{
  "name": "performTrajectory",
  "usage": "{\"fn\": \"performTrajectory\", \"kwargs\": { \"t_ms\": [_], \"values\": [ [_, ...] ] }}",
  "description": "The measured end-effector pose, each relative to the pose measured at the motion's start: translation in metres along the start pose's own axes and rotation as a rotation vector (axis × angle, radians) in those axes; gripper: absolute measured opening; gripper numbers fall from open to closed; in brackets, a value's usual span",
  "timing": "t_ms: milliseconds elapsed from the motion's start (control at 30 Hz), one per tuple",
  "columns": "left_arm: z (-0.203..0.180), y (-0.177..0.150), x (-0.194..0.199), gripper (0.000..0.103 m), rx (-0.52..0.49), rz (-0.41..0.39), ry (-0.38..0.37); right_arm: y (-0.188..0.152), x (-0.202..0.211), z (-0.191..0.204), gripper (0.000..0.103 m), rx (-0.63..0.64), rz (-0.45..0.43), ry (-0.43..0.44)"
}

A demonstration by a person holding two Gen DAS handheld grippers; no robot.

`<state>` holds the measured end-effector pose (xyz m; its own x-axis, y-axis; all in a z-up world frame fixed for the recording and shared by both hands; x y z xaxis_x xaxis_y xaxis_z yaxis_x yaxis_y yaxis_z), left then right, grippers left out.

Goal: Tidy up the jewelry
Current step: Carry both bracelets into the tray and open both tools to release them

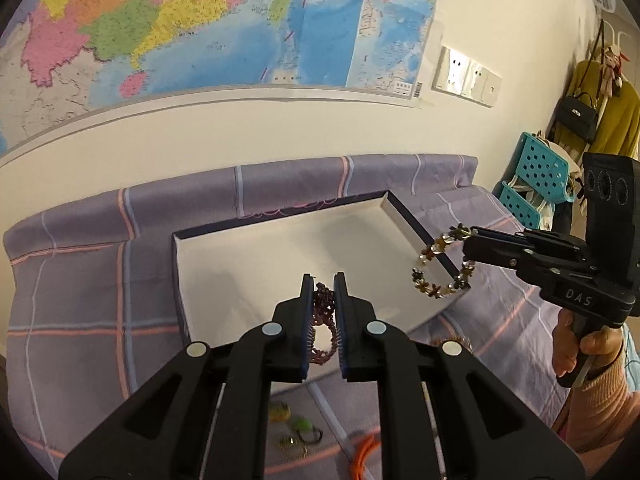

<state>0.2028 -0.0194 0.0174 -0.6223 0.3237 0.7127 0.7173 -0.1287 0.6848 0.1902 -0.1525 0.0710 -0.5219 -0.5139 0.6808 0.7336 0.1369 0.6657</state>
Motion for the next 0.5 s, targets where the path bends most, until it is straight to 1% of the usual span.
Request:
{"fn": "performTrajectory", "kwargs": {
  "t_ms": [233, 400, 500],
  "values": [
    [0.008, 0.025, -0.033, 0.011, 0.024, 0.021, -0.032, 0.021, -0.034, -0.020, 0.008, -0.034, 0.027, -0.003],
    [0.013, 0.043, -0.058, 0.011, 0.031, 0.022, -0.027, 0.033, -0.059, -0.029, 0.008, -0.073, 0.048, 0.021],
    [0.018, 0.055, -0.074, 0.011, 0.057, 0.025, -0.062, 0.039, -0.073, -0.033, 0.008, -0.101, 0.056, 0.040]
  ]
}}
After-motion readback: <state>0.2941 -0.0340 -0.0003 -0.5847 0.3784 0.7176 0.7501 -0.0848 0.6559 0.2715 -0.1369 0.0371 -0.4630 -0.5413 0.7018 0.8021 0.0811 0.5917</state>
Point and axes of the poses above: each gripper's, at about its wrist camera, not at the fingertips, and x roughly against the way its jaws point, z to its left, y to its top, the point moved 9 cm from there along -x, roughly the way its jaws point, and after that the axes turned 4 degrees about z, right-handed, at the moved point
